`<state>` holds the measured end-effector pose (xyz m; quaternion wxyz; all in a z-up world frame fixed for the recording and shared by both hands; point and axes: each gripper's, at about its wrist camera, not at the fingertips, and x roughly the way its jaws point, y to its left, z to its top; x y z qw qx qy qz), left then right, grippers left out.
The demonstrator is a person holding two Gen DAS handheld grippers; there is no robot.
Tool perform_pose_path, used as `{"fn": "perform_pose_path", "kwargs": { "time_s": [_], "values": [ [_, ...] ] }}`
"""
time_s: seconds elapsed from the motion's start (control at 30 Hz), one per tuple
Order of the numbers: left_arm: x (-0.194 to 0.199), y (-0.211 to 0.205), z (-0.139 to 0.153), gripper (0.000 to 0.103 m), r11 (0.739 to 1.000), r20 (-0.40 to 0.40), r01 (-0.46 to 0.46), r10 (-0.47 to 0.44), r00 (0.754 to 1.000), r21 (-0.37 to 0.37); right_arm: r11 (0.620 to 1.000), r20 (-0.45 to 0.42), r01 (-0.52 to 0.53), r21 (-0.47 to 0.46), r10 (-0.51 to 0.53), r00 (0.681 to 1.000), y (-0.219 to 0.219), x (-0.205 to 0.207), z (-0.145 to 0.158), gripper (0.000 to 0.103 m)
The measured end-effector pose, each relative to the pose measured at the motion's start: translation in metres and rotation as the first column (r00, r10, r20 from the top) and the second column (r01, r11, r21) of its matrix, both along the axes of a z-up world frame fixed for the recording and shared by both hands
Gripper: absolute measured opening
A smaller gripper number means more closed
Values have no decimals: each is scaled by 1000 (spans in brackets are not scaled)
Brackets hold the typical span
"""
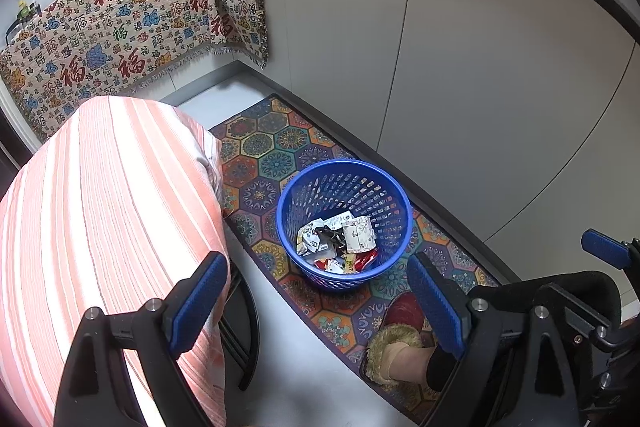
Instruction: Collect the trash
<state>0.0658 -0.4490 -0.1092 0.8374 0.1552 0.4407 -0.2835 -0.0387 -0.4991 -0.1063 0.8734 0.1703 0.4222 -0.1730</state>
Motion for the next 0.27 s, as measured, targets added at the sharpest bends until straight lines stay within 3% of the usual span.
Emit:
{"fn": "perform_pose_path", "kwargs": {
  "time_s": [0.27],
  "values": [
    [-5,4,5,93,1000,19,-5,6,1000,-14,1000,-8,9,3,-9,1000,-1,-1,-3,103]
  ]
}}
